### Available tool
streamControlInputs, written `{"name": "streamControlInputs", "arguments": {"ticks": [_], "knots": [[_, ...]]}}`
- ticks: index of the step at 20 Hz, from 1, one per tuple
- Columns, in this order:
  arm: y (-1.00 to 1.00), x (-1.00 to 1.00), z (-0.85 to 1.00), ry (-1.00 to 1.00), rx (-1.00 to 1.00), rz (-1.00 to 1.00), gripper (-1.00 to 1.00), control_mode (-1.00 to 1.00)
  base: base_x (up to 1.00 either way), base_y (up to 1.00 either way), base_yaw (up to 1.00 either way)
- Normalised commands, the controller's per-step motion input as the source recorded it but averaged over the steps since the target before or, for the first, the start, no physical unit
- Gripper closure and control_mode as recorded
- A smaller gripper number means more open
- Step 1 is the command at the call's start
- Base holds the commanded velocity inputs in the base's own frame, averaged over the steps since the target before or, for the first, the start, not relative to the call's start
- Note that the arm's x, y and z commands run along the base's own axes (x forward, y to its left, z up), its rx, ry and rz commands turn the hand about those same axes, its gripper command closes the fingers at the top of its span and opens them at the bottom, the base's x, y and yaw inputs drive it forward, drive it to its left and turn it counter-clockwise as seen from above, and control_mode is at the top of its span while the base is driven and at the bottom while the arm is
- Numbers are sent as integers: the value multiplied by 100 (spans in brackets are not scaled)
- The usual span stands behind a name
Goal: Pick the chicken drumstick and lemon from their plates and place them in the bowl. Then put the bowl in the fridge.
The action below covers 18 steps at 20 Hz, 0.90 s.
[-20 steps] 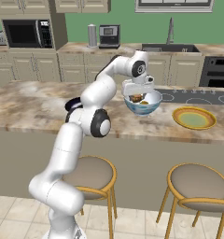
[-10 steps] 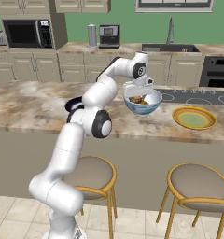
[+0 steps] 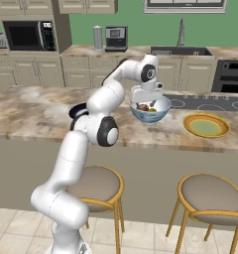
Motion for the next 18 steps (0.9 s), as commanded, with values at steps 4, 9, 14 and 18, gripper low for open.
{"name": "streamControlInputs", "arguments": {"ticks": [4,9,14,18], "knots": [[10,-7,17,-3,0,0,-100,-100,0,0,0],[15,-4,41,-12,0,1,-100,-100,0,0,0],[28,-46,22,-29,-3,1,-100,-100,0,0,0],[32,-65,-1,-34,-11,-3,-100,-100,0,0,0]]}}
